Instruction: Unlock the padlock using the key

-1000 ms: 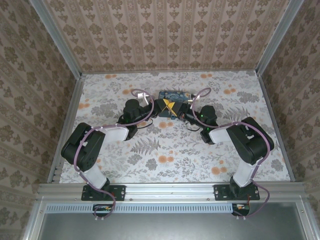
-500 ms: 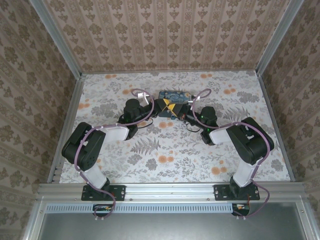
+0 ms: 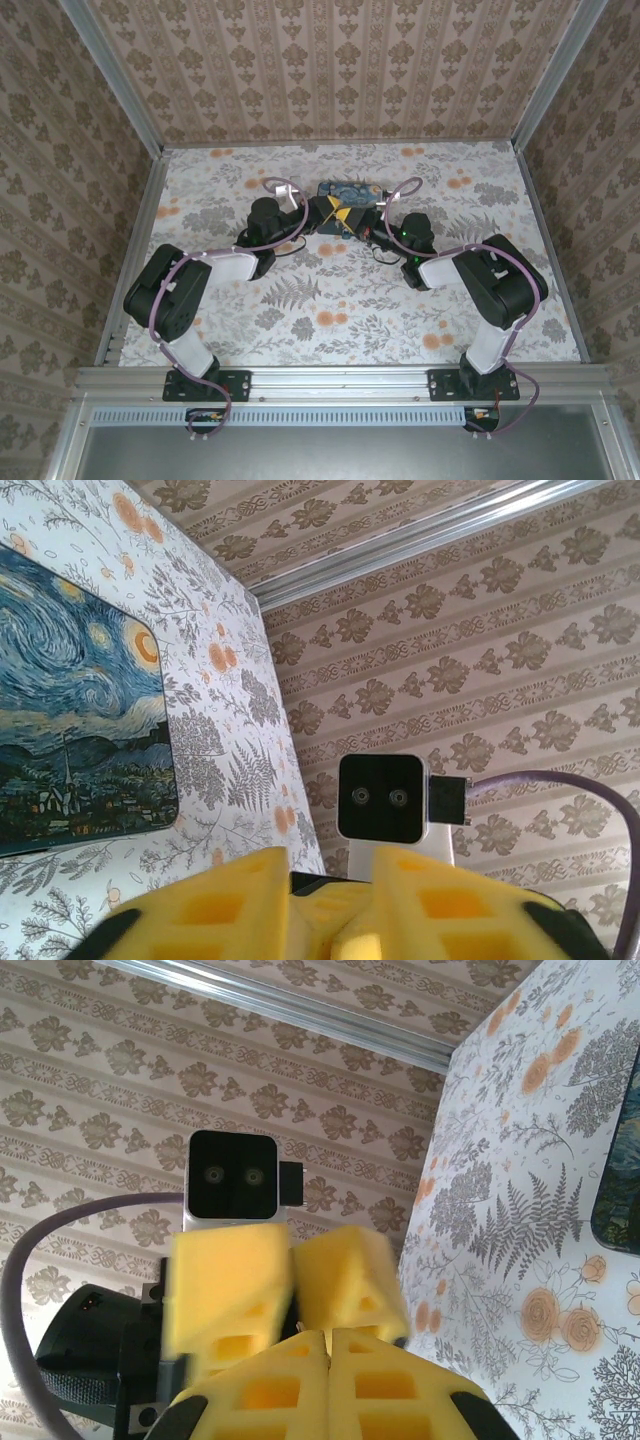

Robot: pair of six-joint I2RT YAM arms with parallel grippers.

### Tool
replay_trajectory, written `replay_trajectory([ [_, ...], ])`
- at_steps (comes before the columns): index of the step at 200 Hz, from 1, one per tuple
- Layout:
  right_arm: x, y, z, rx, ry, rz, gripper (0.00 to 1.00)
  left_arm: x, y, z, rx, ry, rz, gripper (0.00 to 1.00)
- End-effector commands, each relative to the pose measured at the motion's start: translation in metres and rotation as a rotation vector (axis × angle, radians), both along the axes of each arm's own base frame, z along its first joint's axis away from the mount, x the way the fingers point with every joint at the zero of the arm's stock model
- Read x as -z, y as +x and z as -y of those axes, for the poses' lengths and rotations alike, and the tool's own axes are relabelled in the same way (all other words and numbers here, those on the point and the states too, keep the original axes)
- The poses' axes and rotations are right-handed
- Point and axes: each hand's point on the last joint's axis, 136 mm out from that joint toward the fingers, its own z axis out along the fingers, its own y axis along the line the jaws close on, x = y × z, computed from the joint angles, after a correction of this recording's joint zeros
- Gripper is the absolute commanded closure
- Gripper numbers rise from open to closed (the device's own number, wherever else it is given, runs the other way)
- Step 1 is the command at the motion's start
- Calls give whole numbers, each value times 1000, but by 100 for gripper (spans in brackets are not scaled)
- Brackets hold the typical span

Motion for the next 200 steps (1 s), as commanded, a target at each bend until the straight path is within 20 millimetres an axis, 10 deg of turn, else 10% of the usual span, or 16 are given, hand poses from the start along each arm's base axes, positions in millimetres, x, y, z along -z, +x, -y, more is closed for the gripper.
replay_trajectory([
  [1,3,6,12,26,7,-7,100,-11,3,-11,-9,6,45,52],
  [110,44,74,68,146,-146,-168,100,92,-44,-6,194,686,168,29],
  [200,71,93,63,112,-195,-243,100,141,-20,21,238,794,305,34],
])
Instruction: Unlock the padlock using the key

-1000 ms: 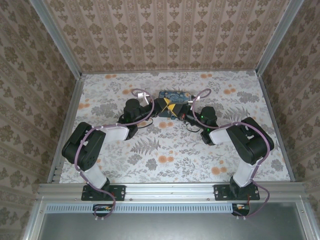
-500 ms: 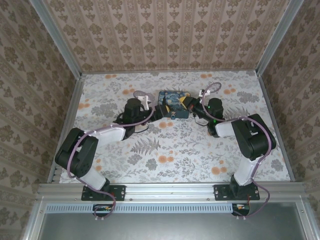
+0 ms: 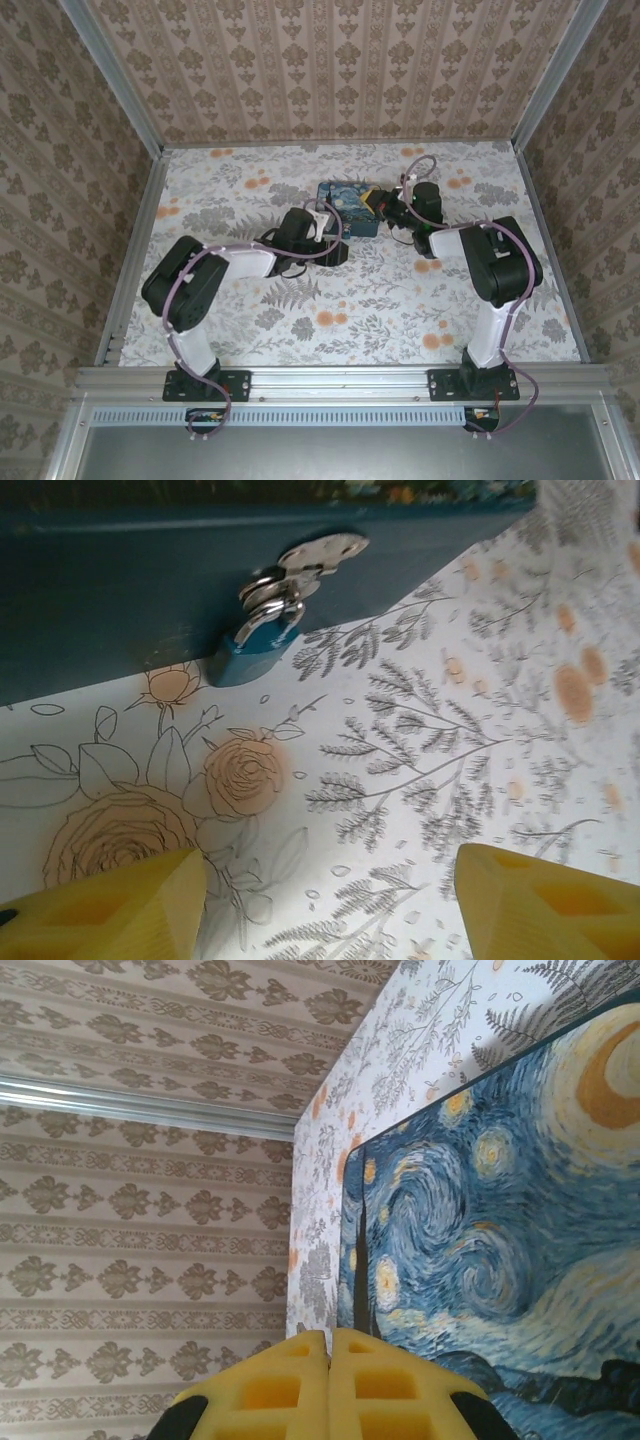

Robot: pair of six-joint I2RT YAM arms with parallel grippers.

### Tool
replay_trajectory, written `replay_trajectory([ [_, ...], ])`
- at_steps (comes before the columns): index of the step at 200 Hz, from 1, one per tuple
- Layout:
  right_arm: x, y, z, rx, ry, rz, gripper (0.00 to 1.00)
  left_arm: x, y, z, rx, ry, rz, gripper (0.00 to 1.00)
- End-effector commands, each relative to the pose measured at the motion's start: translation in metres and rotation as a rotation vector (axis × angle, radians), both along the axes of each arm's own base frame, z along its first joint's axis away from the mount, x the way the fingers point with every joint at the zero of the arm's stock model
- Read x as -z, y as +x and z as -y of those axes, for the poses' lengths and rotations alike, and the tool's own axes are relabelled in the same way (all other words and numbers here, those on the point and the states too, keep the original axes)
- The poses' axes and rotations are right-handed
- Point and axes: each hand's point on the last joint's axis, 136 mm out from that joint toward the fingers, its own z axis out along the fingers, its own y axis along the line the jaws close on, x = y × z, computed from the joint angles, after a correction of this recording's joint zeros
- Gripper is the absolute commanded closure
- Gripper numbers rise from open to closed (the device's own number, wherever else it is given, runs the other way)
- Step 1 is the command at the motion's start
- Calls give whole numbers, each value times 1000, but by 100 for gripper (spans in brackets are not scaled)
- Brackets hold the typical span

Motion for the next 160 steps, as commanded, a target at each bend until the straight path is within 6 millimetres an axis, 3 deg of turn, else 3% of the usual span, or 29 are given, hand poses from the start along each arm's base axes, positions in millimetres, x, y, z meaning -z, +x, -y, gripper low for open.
replay_trajectory([
  [1,8,4,-3,-32,-22,-15,100,-11,17,15,46,0,122,34],
  [83,31,8,1,-29,-34,-82,100,7,48,23,14,33,220,37],
  [126,37,8,4,-27,-46,-101,100,17,57,27,-8,29,243,39],
  [160,45,9,6,-22,-55,-123,100,18,58,42,16,-25,230,40],
])
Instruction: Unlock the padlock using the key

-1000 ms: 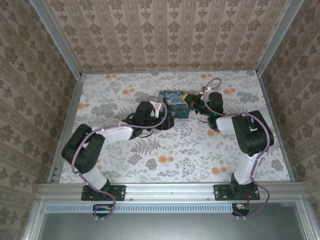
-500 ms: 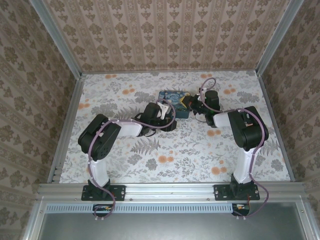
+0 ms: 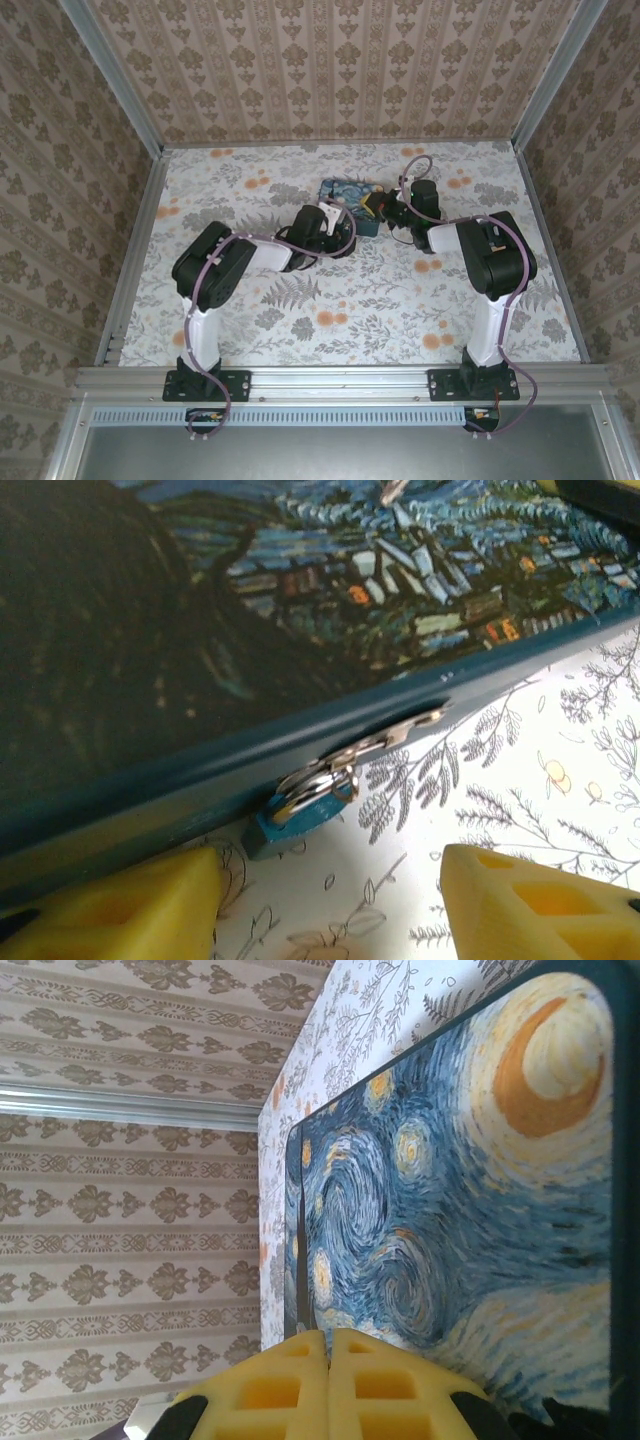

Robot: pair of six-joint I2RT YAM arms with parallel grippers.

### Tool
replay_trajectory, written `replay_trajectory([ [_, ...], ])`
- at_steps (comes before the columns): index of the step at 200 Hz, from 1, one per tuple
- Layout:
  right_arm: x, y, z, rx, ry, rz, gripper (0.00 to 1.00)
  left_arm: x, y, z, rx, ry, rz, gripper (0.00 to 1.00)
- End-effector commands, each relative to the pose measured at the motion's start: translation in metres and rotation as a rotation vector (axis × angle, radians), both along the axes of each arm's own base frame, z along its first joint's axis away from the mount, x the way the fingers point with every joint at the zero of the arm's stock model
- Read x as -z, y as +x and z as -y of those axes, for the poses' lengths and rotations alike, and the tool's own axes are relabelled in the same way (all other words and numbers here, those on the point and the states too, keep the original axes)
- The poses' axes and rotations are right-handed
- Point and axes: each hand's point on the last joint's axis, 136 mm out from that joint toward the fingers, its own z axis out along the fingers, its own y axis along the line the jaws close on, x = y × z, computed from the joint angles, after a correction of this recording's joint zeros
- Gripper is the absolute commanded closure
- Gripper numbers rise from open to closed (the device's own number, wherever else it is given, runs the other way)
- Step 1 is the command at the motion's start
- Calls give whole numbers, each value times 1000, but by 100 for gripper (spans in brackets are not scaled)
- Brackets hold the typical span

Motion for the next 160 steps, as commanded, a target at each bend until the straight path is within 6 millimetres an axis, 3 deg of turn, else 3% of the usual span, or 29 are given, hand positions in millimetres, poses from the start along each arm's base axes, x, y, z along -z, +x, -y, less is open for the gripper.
replay_trajectory([
  [1,21,0,2,-11,-25,-55,100,-1,5,15,24,-42,18,40],
  [66,37,2,6,5,-32,-89,100,-13,0,39,80,-222,-76,40],
  [160,41,4,7,9,-26,-95,100,-31,5,32,11,-462,-165,41],
])
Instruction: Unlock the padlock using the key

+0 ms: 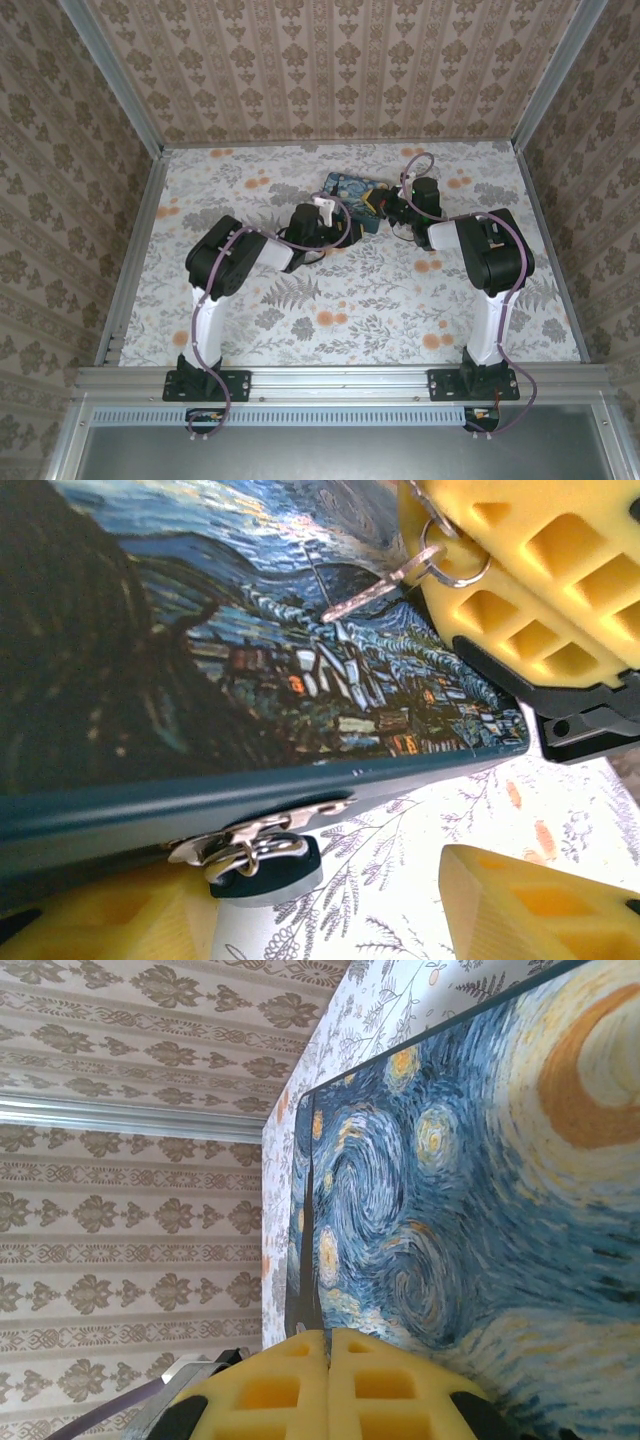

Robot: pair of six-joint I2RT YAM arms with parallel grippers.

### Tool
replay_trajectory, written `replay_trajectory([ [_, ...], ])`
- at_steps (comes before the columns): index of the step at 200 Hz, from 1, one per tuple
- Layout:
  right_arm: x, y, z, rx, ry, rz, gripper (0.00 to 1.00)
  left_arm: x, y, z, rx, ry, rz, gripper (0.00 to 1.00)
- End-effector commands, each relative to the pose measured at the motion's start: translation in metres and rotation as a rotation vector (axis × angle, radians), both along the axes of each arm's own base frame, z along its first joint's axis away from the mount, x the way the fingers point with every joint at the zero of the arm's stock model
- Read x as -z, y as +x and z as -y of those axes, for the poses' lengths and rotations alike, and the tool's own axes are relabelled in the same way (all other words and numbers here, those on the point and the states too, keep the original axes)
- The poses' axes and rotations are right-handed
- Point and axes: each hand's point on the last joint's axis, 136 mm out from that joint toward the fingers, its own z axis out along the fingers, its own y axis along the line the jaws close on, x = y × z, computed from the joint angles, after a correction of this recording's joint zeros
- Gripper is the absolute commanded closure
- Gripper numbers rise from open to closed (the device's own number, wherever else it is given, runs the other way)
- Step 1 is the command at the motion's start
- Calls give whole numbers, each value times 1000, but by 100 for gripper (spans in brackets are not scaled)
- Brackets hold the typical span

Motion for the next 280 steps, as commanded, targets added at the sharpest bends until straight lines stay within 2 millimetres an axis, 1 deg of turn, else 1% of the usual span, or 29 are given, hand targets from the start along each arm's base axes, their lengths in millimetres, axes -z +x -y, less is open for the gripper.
replay_trajectory([
  [1,39,-6,4,3,-31,-113,100,-11,-7,5,17,-90,-29,41],
  [27,39,-5,5,6,-28,-111,100,-10,-5,3,-8,-72,-36,44],
  [48,39,-5,4,6,-27,-111,100,-7,-2,0,-32,-81,-48,49],
  [66,39,-5,4,6,-26,-110,100,-11,-1,-4,-53,-133,-55,49],
  [95,40,-5,4,5,-23,-114,100,-20,-1,-3,-66,-192,-56,49],
  [113,39,-4,4,5,-21,-111,100,-19,1,-4,-79,-196,-65,49],
  [157,40,-4,4,9,-18,-115,100,-26,1,-3,-91,-240,-70,48],
  [175,41,-5,4,9,-20,-115,100,-24,2,-3,-103,-245,-79,49],
  [198,40,-4,5,12,-16,-113,100,-19,3,-5,-116,-240,-91,53],
  [221,39,-4,5,12,-16,-111,100,-15,4,-6,-123,-240,-99,61],
  [252,40,-4,6,15,-17,-112,100,-11,4,-8,-128,-237,-107,69],
  [266,39,-4,6,15,-16,-110,100,-9,4,-9,-129,-234,-108,71],
  [280,40,-4,6,15,-16,-111,100,-7,4,-11,-133,-229,-112,71],
])
